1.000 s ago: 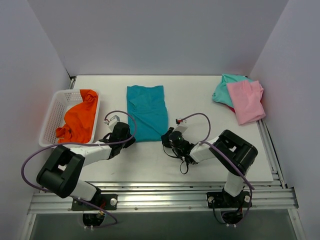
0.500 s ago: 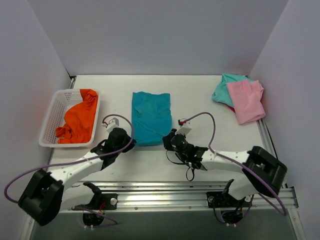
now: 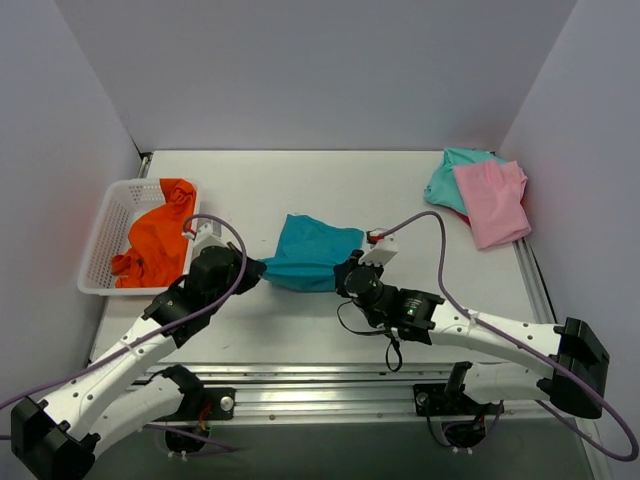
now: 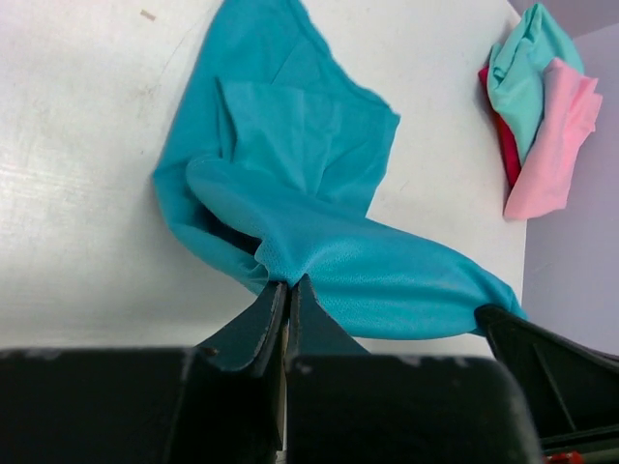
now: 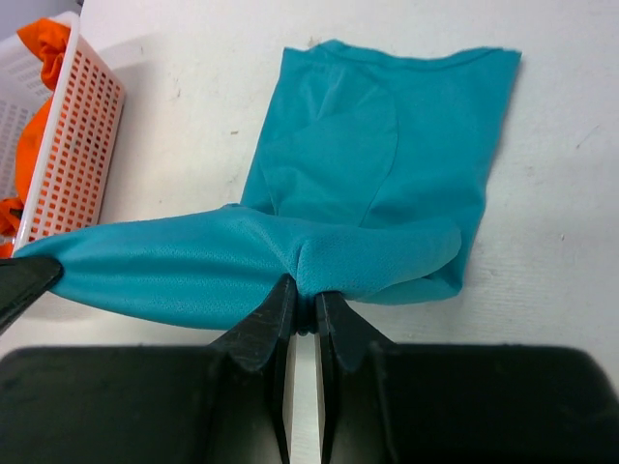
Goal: Fold and stack the t-shirts
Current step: Fold the long partially folded tshirt into a neat square
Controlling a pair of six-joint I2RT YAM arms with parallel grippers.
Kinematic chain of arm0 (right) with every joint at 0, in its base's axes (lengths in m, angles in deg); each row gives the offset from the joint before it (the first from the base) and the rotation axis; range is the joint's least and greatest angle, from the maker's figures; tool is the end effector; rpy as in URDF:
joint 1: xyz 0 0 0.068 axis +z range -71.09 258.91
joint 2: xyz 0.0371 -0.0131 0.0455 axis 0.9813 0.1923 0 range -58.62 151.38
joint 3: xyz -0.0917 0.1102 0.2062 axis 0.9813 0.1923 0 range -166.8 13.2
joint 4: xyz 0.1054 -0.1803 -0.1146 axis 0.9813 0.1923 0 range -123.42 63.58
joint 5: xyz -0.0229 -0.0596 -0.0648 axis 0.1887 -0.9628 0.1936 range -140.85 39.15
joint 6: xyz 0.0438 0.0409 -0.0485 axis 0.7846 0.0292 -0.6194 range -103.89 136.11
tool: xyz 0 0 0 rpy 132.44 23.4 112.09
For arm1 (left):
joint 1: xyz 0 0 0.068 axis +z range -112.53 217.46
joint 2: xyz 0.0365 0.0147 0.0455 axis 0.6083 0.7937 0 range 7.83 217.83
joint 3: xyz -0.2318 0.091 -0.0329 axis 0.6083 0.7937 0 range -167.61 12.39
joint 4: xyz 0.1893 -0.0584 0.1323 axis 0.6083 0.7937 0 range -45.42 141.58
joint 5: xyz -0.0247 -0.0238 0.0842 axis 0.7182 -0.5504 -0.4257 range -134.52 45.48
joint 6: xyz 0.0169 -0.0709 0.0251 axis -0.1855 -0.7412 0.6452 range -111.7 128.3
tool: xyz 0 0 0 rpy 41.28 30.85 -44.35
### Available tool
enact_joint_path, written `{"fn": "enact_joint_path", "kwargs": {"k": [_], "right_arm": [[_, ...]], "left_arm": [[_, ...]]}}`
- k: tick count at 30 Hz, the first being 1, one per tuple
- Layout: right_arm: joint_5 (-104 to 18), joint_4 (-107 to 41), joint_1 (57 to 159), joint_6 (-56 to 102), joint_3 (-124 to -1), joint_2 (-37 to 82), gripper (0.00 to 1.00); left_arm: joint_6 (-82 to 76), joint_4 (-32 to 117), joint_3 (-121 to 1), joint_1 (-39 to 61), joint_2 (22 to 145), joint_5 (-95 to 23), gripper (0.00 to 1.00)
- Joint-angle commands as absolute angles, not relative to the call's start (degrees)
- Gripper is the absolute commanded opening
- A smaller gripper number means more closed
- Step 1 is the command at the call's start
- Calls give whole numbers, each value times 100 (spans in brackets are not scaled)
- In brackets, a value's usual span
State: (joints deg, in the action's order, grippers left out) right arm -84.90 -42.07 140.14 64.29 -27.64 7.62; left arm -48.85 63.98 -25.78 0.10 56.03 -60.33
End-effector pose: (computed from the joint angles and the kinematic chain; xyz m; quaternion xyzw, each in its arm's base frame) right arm 0.1623 0.2190 0.2574 0.0863 0.7822 0.3299 0.5214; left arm 0.1742 -0.1106 0.2469 -0.2152 0.8307 -0.2863 0.4263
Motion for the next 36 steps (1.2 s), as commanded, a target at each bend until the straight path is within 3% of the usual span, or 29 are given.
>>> {"fn": "enact_joint_path", "kwargs": {"k": [1, 16, 23, 24, 25, 26, 27, 28, 30, 31, 32, 34, 36], "right_arm": [[-9181, -3668, 13999, 6252, -3214, 958, 0], [-9094, -3825, 13587, 6190, -3320, 1380, 0], [-8102, -4878, 11963, 5865, -3565, 2380, 2], [-7943, -5072, 11404, 5665, -3949, 2974, 23], [-7846, -5100, 11120, 5645, -4301, 3371, 51], [-7671, -4926, 10830, 5584, -4748, 3767, 78], [-7652, -4698, 10383, 5505, -5814, 4571, 100], [-7756, -4035, 10196, 5539, -6408, 4954, 100], [-7679, -3678, 9862, 5374, -7655, 5613, 100], [-7669, -3442, 9834, 5329, -7836, 5651, 100], [-7713, -3474, 9825, 5250, -7873, 5600, 100], [-7731, -3797, 9860, 5118, -7393, 5091, 100], [-7845, -3957, 9912, 5135, -6926, 4478, 100]], "left_arm": [[-4488, 6560, -3390, 73, 6020, -6350, 2], [-4171, 5602, -4570, 512, 7936, -5603, 2], [-3908, 5364, -5755, 1091, 9516, -5034, 2], [-3873, 5346, -6053, 1353, 10207, -4753, 2], [-3864, 5311, -6822, 1486, 10596, -4594, 15], [-3672, 5285, -7325, 1627, 11070, -4418, 37], [-3566, 5607, -7957, 1785, 12075, -4008, 69], [-3504, 6001, -9582, 1874, 12590, -3899, 99], [-3258, 7612, -11408, 1979, 14006, -3872, 94], [-3188, 8066, -12905, 1997, 14324, -4037, 94], [-3126, 8471, -13416, 2015, 14692, -4108, 94], [-3099, 8695, -13746, 2146, 14670, -3839, 94], [-2994, 8032, -12898, 2217, 14057, -3670, 94]]}}
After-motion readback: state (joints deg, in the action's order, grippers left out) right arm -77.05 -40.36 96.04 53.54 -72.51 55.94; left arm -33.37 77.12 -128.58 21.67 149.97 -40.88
